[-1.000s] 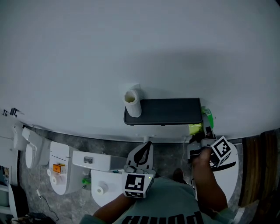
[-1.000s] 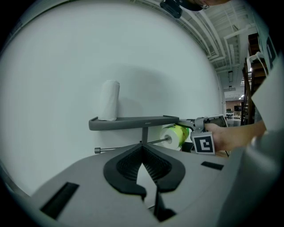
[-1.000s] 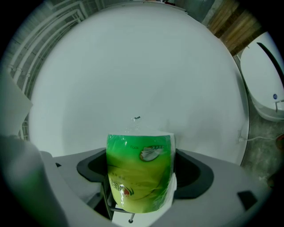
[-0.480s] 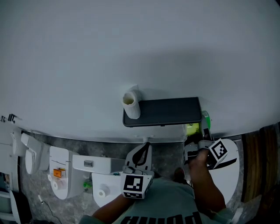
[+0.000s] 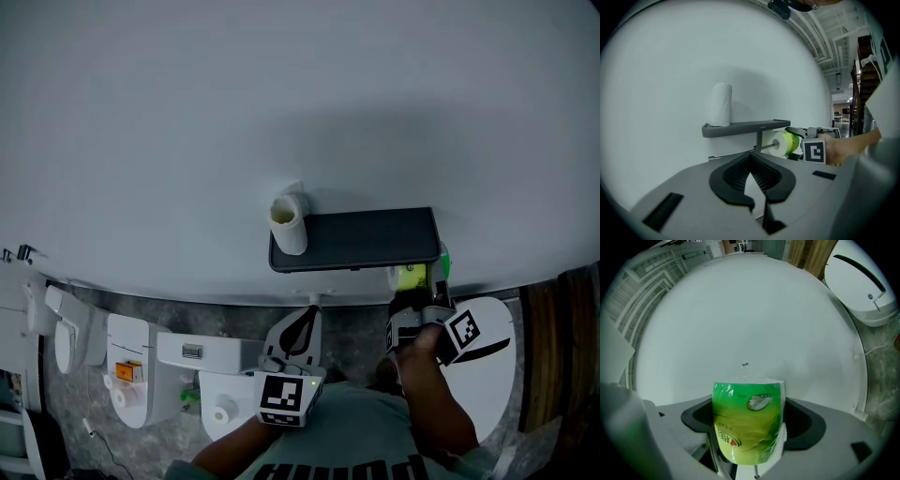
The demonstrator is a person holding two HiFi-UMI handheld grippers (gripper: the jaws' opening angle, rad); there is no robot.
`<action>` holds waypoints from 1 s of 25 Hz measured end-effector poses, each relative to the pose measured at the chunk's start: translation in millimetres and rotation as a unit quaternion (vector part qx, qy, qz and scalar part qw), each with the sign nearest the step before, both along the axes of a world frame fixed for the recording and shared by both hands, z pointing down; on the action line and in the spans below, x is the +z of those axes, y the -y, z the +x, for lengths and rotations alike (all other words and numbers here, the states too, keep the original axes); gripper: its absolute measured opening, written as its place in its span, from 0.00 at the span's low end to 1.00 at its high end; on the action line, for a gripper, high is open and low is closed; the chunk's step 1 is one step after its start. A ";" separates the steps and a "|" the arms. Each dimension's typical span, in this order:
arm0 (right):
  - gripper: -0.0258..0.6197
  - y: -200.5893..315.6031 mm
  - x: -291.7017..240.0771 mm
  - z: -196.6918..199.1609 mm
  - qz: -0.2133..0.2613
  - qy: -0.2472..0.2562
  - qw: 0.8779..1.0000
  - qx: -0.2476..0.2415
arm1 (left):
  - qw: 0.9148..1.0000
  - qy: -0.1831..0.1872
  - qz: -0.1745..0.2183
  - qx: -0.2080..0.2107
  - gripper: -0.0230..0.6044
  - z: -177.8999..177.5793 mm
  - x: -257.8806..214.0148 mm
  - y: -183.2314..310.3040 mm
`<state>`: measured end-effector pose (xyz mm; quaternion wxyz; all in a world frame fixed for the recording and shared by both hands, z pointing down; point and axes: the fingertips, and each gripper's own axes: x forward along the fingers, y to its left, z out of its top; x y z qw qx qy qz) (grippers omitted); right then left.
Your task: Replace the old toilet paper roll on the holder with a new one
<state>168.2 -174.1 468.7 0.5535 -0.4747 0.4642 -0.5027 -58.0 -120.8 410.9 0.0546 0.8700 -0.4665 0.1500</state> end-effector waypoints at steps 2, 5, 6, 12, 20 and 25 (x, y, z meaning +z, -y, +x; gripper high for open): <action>0.71 1.9 1.0 -7.3 0.003 0.003 1.000 -0.002 | 1.000 0.003 0.000 0.000 0.04 -4.2 0.6 0.6; 0.71 4.5 1.9 -19.2 0.005 0.002 1.000 -0.006 | 1.000 0.005 -0.001 -0.002 0.04 -11.7 1.5 1.2; 0.71 5.5 1.8 -23.0 0.006 0.000 1.000 -0.007 | 1.000 0.005 -0.002 -0.002 0.04 -14.4 1.8 1.7; 0.71 9.1 -2.2 -43.1 0.014 -0.015 1.000 -0.017 | 1.000 0.003 -0.003 0.001 0.04 -24.2 3.7 3.9; 0.71 11.7 -5.9 -59.0 0.016 -0.038 0.999 -0.028 | 1.000 0.001 -0.003 -0.001 0.04 -30.4 1.6 5.7; 0.71 10.3 -2.3 -59.5 0.013 -0.047 0.998 -0.026 | 1.000 -0.004 -0.002 0.005 0.04 -29.7 2.8 3.8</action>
